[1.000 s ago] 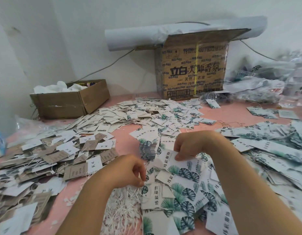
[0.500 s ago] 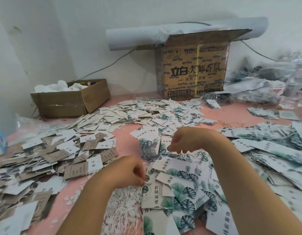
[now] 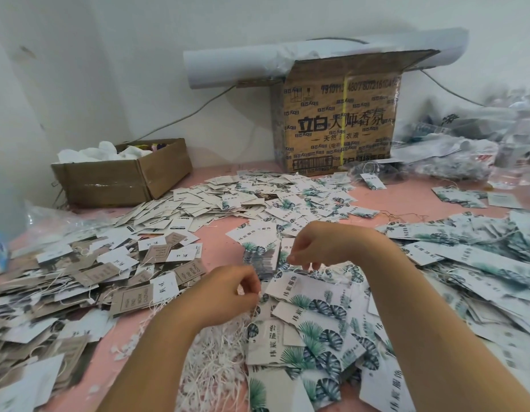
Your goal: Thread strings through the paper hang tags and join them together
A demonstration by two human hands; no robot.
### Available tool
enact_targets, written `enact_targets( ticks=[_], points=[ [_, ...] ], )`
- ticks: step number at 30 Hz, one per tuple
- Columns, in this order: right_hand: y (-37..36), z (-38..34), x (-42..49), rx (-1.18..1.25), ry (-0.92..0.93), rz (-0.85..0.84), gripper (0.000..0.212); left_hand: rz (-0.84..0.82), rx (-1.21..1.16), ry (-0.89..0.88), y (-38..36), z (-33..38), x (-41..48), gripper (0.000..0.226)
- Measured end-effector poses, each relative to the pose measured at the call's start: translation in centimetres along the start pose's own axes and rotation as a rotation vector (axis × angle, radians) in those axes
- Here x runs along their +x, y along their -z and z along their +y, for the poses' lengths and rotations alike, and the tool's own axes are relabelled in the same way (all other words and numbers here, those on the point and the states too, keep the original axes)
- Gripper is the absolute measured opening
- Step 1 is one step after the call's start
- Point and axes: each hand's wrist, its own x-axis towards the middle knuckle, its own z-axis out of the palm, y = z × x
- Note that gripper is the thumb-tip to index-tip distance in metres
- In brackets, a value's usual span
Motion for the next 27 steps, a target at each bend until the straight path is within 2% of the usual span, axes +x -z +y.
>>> enact_targets(
  ticks=[5, 10, 14, 18, 23, 25, 27],
  points=[
    [-0.5, -1.0, -0.1, 0.249, 0.161, -0.068, 0.026, 0.182, -0.170, -0.085, 0.4, 1.1, 0.1, 0.015],
    [-1.2, -2.0, 0.4, 0.236, 0.230, -0.047, 0.019, 0.317, -0.273, -0.137, 0.9, 1.6, -0.1, 0.016],
    [-1.1, -2.0, 0.4, 0.235, 0.241, -0.012, 0.016, 0.339, -0.292, -0.120, 1.2, 1.7, -0.2, 0.026],
    [-0.9, -1.8, 0.4, 0.189, 0.201, 0.051, 0.015, 0.363, -0.240, -0.122, 1.4, 1.7, -0.3, 0.026],
    [-1.0, -2.0, 0.1, 0.132, 0.181, -0.081, 0.011, 0.412, -0.245, -0.148, 1.5, 1.9, -0.5, 0.025],
    [-1.2, -2.3, 0.3, 0.176, 0.186, 0.004, 0.021, 0.409, -0.252, -0.157, 1.5, 2.0, -0.5, 0.028],
    [-1.3, -2.5, 0.3, 0.250, 0.211, 0.087, 0.021, 0.403, -0.256, -0.158, 1.4, 2.1, -0.5, 0.030]
  ],
)
